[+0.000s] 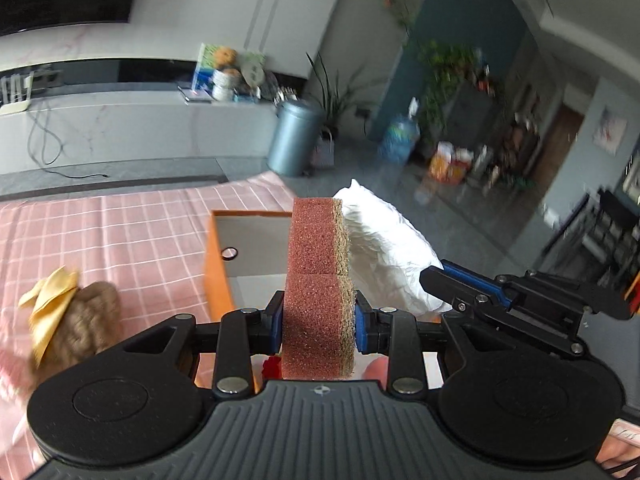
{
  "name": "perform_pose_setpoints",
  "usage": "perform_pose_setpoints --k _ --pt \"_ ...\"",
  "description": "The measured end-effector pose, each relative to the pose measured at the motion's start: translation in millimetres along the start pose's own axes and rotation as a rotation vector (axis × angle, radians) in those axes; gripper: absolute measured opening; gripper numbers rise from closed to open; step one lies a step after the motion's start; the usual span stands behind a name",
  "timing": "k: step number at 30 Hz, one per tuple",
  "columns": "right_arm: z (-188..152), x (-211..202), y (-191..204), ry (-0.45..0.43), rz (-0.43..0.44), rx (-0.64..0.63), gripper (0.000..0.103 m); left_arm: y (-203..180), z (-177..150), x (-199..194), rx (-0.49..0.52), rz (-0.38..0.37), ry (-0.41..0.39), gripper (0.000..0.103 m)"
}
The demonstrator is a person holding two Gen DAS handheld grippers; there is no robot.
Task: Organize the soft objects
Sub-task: 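Carry the brown sponge and white tissue with both grippers over the box, then open both grippers to release the sponge and tissue into the box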
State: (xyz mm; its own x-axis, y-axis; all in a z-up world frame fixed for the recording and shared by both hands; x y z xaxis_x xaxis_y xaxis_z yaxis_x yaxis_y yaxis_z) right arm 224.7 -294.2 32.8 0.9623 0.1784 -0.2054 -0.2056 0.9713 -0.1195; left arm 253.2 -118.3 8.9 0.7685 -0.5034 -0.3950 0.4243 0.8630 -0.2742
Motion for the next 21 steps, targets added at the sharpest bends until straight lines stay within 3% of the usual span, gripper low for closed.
perform_pose_setpoints --k 9,21 --pt "-38.8 79.8 -35.3 0.167 0.023 0.151 0.003 12.1 -5.1 86.7 0.117 0.090 0.162 0.037" --pt "-67.0 159.9 -44.4 0.351 0.094 0.361 0.003 22.6 -10.3 136.6 0.193 0.196 0.292 0.038"
Point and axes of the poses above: each gripper's, at about its wrist camera, not at the fingertips, and x roughly the way its jaws point, y to its left, z to its top, the point moved 5 cm from there along x, roughly the way its jaws point, and after that the axes turned 13 degrees about -y, right-handed, at the moved point
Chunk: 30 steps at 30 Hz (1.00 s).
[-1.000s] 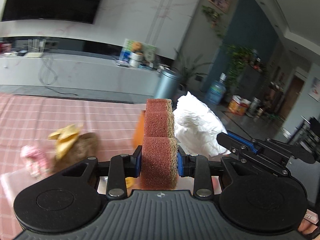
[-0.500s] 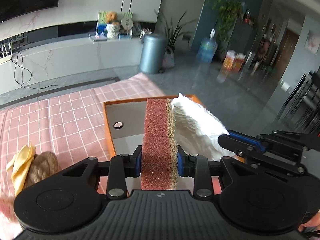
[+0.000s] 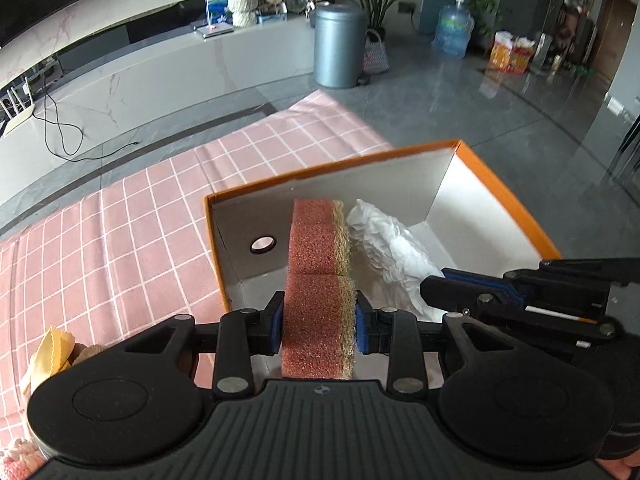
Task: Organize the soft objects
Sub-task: 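Open both grippers to release the sponge and tissue into the box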
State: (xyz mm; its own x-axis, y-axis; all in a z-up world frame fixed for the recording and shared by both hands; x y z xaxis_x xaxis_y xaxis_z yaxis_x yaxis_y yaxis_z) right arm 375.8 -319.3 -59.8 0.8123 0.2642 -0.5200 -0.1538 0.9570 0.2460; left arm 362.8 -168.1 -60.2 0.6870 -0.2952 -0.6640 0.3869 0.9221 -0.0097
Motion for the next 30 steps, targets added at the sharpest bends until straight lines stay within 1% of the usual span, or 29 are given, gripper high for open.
perform_pose_setpoints --k 1,4,7,9,16,17,18,20,21,22,23,26,28,30 --pt "1.0 3.8 -0.8 0.009 0.015 0.016 0.003 -0.6 -0.2 1.8 0.005 0.005 0.005 0.037" --pt "-1.4 11.4 1.3 0.028 -0.002 -0.008 0.003 0.8 -1.4 2.2 0.016 0.021 0.000 0.039" --pt "-5.2 15.9 0.8 0.055 0.010 0.017 0.003 1.2 -1.5 -1.1 0.029 0.029 -0.007 0.040" --pt "-4.9 15.2 -1.2 0.062 0.031 0.037 0.003 2.9 -0.2 -4.9 0.033 0.032 -0.021 0.044" --pt "-5.3 11.5 4.9 0.075 0.050 0.040 0.005 6.3 0.5 -12.2 0.026 0.028 -0.033 0.043" --pt "-5.8 11.0 4.5 0.082 0.054 0.045 0.005 6.7 0.8 -13.9 0.022 0.027 -0.039 0.044" --pt "-5.8 11.3 4.2 0.088 0.057 0.050 0.006 7.6 1.2 -16.5 0.016 0.026 -0.045 0.048" --pt "-6.9 10.9 4.0 0.099 0.061 0.056 0.007 9.9 3.3 -20.9 0.002 0.026 -0.053 0.052" --pt "-7.5 10.5 4.8 0.104 0.064 0.057 0.009 11.2 3.6 -23.5 -0.014 0.010 -0.057 0.059" --pt "-8.0 10.3 5.7 0.107 0.071 0.060 0.010 12.2 4.9 -25.2 -0.033 -0.009 -0.059 0.061" --pt "-8.1 9.6 7.4 0.109 0.076 0.061 0.011 13.3 6.2 -26.6 -0.046 -0.020 -0.060 0.062" --pt "-6.9 4.8 16.2 0.099 0.081 0.033 0.011 10.8 8.6 -33.3 -0.035 -0.018 -0.079 0.063" --pt "-6.5 0.6 21.3 0.093 0.077 0.016 0.021 10.4 8.8 -37.5 -0.039 -0.025 -0.086 0.063" --pt "-6.3 -5.3 25.4 0.089 0.076 0.005 0.023 11.5 9.7 -41.9 -0.049 -0.032 -0.095 0.063"
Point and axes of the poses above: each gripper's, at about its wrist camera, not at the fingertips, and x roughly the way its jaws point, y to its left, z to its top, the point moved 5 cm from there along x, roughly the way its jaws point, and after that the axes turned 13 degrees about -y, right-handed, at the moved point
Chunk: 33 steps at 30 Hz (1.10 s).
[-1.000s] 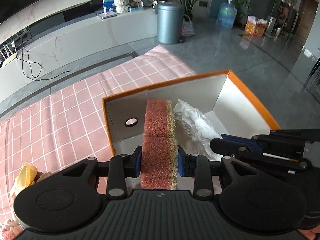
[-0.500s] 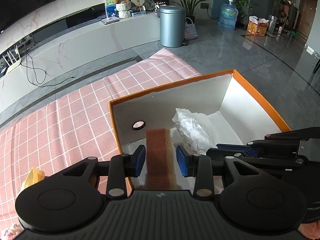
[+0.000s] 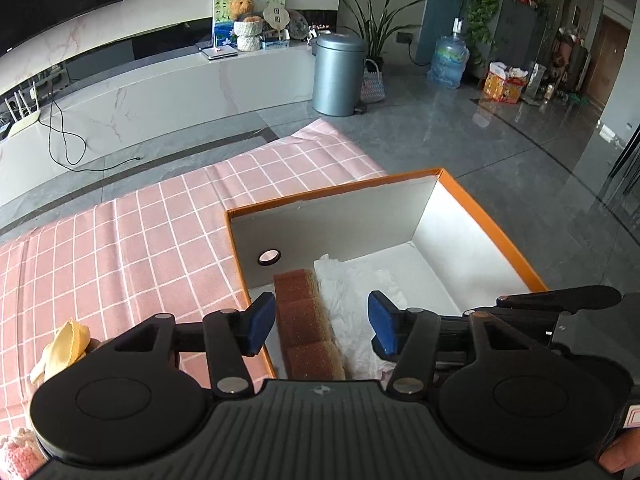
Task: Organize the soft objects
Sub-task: 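Open both grippers to release the sponge and tissue into the box, then move both grippers back toward the remaining soft items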
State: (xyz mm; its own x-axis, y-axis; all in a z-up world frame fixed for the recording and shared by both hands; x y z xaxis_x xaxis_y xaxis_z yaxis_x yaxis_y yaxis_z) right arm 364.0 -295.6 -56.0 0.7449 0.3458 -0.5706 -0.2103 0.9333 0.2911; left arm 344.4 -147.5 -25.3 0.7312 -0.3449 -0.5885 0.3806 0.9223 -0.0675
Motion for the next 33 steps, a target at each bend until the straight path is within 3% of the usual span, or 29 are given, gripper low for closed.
perform_pose_setpoints --k 6,16,22,33 --pt "0.9 -19.3 12.0 -0.016 -0.020 -0.030 0.023 0.9 3.4 -20.4 -0.008 -0.012 -0.033 0.063" --pt "-3.0 -69.5 42.1 -0.107 -0.071 -0.106 0.037 3.6 -7.5 -77.2 0.010 -0.048 -0.132 0.063" --pt "-25.2 -98.3 73.9 -0.216 -0.098 -0.169 0.043 17.4 -36.2 -114.0 0.023 -0.046 -0.229 0.063" --pt "-83.5 -112.7 153.7 -0.380 -0.024 -0.269 0.046 73.2 -105.7 -169.0 0.078 0.040 -0.367 0.064"
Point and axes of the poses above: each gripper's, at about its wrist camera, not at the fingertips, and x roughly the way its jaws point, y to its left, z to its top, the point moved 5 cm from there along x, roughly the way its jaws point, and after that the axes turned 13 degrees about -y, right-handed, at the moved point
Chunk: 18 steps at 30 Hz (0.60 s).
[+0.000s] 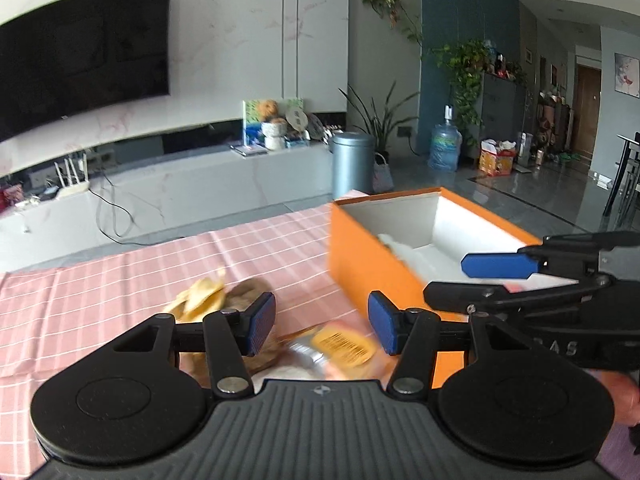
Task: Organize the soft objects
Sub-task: 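Move both grippers back toward the remaining soft items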
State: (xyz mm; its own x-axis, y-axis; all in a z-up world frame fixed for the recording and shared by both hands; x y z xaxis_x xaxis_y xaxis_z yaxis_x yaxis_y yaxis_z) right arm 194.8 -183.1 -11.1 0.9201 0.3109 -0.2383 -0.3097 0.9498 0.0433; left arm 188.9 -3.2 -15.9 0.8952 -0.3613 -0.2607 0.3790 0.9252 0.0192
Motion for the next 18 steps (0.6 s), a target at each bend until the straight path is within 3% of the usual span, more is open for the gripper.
perform_pose_setpoints --k 5,13,18 --pt "-7.3 4.2 27.1 -0.012 0.032 0.024 0.049 31.9 -22.1 -24.0 0.081 0.037 -0.029 0.066" --pt "-24.7 26.6 68.1 0.016 0.069 0.006 0.052 95.2 -76.5 -58.0 0.222 0.155 0.014 0.066" --pt "-32.7 37.5 82.0 0.036 0.070 -0.007 0.052 132.1 -102.0 -71.4 0.441 0.247 0.032 0.066"
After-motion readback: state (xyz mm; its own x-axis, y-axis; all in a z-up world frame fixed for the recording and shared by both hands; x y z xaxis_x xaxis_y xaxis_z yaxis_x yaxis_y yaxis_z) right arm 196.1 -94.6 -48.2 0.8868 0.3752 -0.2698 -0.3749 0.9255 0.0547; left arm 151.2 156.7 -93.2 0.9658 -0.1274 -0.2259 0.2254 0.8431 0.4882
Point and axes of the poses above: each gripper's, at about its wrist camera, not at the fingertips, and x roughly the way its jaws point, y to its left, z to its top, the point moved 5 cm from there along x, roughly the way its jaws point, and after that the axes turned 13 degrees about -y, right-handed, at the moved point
